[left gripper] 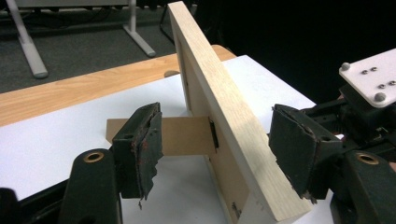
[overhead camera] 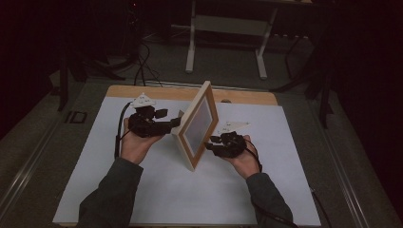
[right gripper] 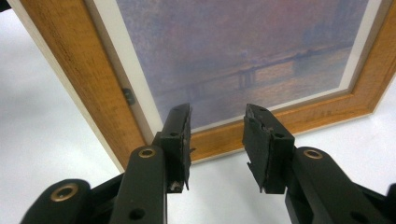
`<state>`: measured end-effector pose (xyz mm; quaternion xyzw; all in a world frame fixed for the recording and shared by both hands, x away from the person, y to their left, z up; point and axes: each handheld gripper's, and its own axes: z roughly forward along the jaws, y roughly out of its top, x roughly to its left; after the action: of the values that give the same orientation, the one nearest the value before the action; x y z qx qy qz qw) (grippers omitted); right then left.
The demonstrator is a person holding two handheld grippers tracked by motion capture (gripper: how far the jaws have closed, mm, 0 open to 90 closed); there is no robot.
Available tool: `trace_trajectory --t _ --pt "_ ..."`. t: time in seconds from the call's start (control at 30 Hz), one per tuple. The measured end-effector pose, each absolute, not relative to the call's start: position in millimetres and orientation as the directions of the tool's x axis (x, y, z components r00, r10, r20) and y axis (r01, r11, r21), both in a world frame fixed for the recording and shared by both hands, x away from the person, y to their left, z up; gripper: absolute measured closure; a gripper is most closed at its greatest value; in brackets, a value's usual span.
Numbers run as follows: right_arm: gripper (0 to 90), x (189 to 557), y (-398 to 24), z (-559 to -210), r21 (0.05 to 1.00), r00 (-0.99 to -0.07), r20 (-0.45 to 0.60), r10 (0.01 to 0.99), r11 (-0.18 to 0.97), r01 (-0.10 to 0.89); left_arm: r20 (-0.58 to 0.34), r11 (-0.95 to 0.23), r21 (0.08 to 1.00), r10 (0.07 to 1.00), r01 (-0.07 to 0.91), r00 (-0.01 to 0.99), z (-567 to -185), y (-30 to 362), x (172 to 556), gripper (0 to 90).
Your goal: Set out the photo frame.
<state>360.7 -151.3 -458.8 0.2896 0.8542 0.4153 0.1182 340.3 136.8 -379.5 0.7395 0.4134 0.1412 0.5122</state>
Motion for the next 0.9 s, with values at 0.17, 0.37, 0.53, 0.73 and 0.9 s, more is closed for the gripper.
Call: trace_trajectory --t 0.17,0.37,0.53,0.73,0.9 --pt "60.5 361 -154 -459 0.781 -0.798 0.043 0.602 0.478 0.402 -0.198 -0.159 0.873 0.749 0.461 0.632 -380 129 335 33.9" --pt "59.2 362 -159 -458 0.781 -0.786 0.043 0.616 0.469 0.411 -0.160 -0.195 0.874 0.749 0.445 0.643 -382 118 329 32.9" --pt "59.1 364 -164 -457 0.781 -0.774 0.042 0.631 0.462 0.419 -0.160 -0.201 0.870 0.749 0.451 0.643 -387 114 326 33.5" --pt "59.1 366 -171 -453 0.794 -0.766 0.047 0.641 0.442 0.418 -0.156 -0.213 0.854 0.766 0.475 0.624 -398 111 325 35.9" --pt "59.0 366 -173 -449 0.798 -0.763 0.042 0.645 0.437 0.414 -0.151 -0.222 0.847 0.770 0.482 0.620 -403 110 324 41.8"
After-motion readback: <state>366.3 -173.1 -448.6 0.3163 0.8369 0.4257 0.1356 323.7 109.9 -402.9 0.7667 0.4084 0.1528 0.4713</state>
